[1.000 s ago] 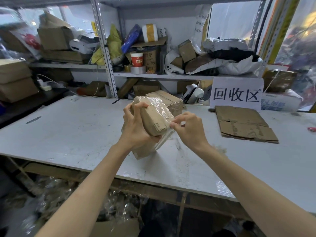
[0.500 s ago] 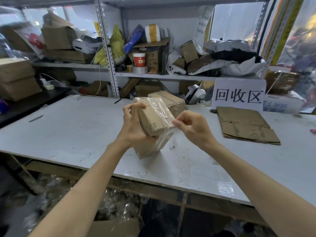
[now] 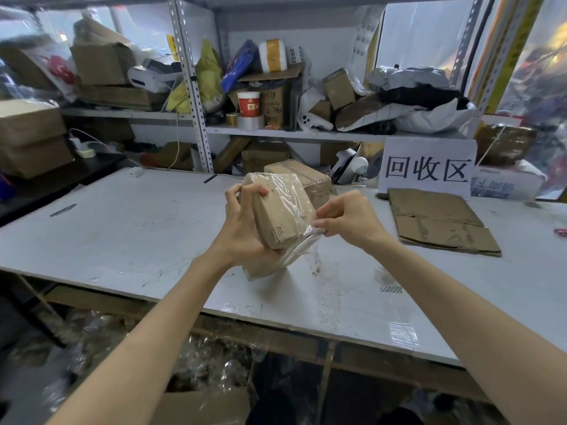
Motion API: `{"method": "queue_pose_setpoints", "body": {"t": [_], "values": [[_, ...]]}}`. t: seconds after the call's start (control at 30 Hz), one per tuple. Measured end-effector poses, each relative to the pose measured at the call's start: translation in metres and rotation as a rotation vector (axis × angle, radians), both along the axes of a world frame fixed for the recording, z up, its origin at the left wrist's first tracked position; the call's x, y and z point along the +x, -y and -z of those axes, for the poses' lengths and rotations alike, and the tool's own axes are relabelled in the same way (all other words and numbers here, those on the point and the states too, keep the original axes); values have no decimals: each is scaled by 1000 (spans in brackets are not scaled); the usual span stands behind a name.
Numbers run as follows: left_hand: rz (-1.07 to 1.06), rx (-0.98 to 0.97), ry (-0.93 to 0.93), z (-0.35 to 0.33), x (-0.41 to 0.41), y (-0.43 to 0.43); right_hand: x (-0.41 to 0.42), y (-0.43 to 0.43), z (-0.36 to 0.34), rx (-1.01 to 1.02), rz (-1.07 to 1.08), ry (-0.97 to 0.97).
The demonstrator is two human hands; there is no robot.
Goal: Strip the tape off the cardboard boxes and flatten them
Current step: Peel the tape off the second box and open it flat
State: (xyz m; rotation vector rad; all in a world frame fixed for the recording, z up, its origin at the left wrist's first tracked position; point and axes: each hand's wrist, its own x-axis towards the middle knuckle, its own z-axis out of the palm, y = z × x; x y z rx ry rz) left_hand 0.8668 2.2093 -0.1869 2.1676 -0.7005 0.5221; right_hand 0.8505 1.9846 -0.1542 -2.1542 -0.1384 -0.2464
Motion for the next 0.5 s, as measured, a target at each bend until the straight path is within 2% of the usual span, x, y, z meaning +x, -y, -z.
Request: {"method": "queue_pose_setpoints", "body": {"t": [0.2,0.37,0.43,0.5], "values": [[-23,-1,0,0,-1,3,-8,-3,1,51,15,-157],[-28,1,19,1,-4,7,-9,-4,-1,309,117,-244],[-33,11,25,1,-4,8,-10,-2,1,220,87,-184],[-31,20,32,1,-4,8,-11,0,2,38,41,-111]]}}
